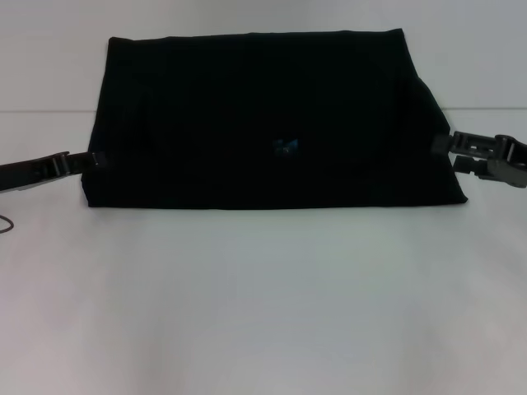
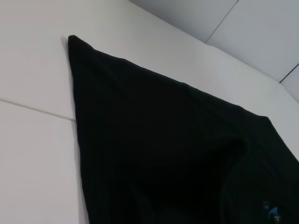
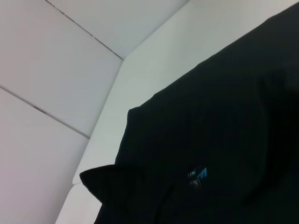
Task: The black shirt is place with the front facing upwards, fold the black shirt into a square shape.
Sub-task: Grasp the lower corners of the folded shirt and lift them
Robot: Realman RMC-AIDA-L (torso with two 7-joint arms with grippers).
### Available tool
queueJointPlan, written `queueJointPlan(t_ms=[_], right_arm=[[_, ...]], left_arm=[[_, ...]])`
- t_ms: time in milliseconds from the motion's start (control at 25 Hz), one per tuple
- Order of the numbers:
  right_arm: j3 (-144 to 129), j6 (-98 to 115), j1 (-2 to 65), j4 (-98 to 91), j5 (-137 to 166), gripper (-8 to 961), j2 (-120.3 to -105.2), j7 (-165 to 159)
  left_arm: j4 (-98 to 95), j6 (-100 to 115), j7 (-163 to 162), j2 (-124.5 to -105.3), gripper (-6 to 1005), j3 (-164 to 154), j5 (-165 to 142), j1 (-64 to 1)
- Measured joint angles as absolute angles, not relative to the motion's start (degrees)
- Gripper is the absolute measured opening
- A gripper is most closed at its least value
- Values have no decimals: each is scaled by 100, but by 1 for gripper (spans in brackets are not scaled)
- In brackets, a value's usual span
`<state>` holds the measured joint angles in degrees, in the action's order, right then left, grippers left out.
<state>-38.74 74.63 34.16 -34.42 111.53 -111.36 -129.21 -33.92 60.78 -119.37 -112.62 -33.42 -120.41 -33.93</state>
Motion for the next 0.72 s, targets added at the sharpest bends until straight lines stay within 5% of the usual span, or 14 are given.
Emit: queueJointPlan(t_ms=[720], right_arm=[[-3858,7402,3360,-3358,11115,885,-11096,-12851]], left_arm=[[-2721,4918,-12948,-11227,570,-3674,-12450,-3771]])
